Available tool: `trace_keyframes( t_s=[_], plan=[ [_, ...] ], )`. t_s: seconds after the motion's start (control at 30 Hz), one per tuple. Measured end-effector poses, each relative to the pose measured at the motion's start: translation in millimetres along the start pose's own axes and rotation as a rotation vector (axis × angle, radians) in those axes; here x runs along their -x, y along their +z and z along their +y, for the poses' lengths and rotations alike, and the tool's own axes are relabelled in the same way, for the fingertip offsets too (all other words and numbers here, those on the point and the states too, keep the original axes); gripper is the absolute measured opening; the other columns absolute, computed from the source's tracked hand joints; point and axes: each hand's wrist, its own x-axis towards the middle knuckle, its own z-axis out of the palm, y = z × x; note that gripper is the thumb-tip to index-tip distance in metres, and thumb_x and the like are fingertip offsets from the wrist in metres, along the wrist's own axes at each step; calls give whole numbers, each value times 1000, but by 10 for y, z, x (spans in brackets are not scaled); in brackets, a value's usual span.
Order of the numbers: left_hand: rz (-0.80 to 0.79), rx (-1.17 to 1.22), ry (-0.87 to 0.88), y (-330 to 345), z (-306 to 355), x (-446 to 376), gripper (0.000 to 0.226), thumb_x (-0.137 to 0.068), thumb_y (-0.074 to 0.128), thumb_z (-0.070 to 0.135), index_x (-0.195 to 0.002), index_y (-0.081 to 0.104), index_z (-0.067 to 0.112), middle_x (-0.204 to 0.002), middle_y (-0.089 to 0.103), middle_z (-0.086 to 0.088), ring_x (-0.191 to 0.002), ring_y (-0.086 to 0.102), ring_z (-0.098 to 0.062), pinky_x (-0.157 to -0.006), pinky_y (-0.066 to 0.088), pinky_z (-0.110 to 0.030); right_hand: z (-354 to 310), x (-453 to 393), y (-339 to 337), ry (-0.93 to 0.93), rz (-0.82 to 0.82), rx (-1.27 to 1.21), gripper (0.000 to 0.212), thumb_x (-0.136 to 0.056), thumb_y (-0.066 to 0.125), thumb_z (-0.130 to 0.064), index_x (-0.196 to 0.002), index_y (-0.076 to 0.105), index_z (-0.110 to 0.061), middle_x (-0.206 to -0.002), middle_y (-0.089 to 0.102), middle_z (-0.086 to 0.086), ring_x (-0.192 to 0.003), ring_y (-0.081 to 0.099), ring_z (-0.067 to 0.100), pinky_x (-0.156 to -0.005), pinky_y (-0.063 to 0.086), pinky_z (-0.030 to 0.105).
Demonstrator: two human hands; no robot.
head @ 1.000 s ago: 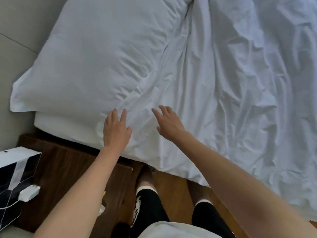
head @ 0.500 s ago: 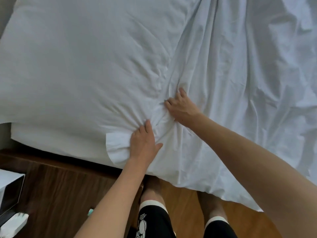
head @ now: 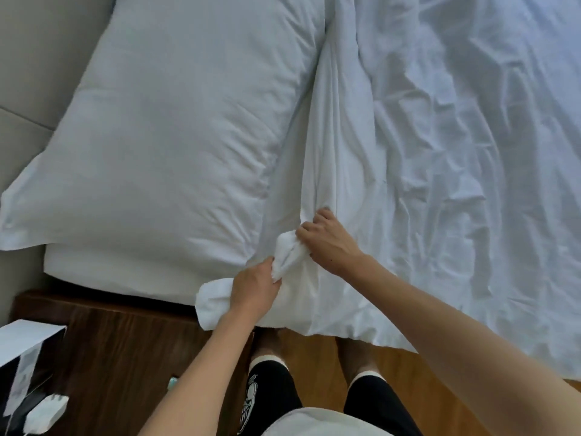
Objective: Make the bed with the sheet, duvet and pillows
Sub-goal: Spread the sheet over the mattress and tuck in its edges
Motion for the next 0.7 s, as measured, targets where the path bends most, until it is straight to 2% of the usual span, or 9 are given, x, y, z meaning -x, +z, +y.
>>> trace_keyframes(
  t_s=[0.07, 0.2, 0.3, 0.37, 0.5, 0.57, 0.6, 0.67, 0.7],
  plan=[
    [22, 6, 20, -278, 90, 332, 16, -90, 55, 24, -101, 57, 14, -84, 64, -4, -78, 62, -28, -62, 35, -29, -135, 82, -330, -15, 47, -29, 28, -48, 65, 8, -60, 52, -14, -51, 49, 0, -47, 45, 24, -72, 26, 31],
    [138, 33, 13, -945, 100, 1030, 16, -84, 63, 21, -97, 63, 11, -72, 63, -3, -65, 59, -26, -58, 41, -30, -557, 181, -1070, -77, 186, -94, 27, -48, 66, 4, -65, 56, -14, -55, 53, -2, -51, 47, 23, -71, 36, 33],
    [204, 57, -20, -1358, -95, 1567, 9, -82, 63, 20, -84, 63, 11, -62, 59, 3, -57, 56, -18, -53, 44, -30, -1027, 202, -1475, -171, 299, -141, 22, -54, 52, 2, -68, 59, -13, -58, 53, -1, -54, 47, 24, -72, 38, 34],
    [218, 63, -54, -1452, -206, 1914, 13, -80, 59, 23, -78, 64, 11, -59, 59, 3, -55, 56, -18, -51, 41, -28, -1342, 229, -1611, -242, 279, -137, 24, -55, 47, 3, -68, 60, -13, -58, 51, 0, -56, 47, 24, -75, 33, 35],
    [214, 90, -143, -1288, -307, 2109, 5, -82, 64, 14, -78, 62, 16, -55, 53, 10, -54, 51, -11, -50, 33, -22, -1581, 274, -1415, -207, 196, -96, 24, -57, 58, 7, -72, 60, -12, -61, 49, 1, -61, 47, 25, -84, 37, 40],
    [170, 35, -243, -1146, -387, 1982, 9, -85, 60, 17, -91, 65, 14, -64, 58, 7, -63, 55, -19, -57, 35, -28, -1613, 294, -1239, -190, 157, -65, 28, -68, 65, 0, -94, 64, -10, -79, 55, 6, -77, 52, 29, -99, 32, 47],
    [130, 6, -293, -1082, -427, 1913, 14, -87, 58, 20, -97, 65, 13, -72, 63, 2, -71, 58, -23, -61, 38, -29, -1641, 320, -1156, -190, 92, -64, 40, -75, 64, -4, -114, 60, -10, -98, 57, 10, -96, 52, 32, -106, 26, 51],
    [81, -8, -355, -946, -506, 1777, 20, -90, 53, 23, -104, 63, 11, -86, 68, -4, -83, 62, -27, -67, 43, -31, -1693, 384, -1043, -152, -83, -96, 63, -86, 55, -8, -144, 31, -11, -139, 37, 20, -133, 30, 38, -115, 13, 53],
    [69, -16, -370, -886, -518, 1714, 22, -91, 52, 23, -106, 61, 10, -91, 69, -6, -87, 62, -27, -69, 43, -31, -1712, 426, -1019, -109, -122, -122, 68, -88, 52, -7, -149, 22, -12, -148, 26, 22, -140, 18, 38, -116, 9, 52]
  ],
)
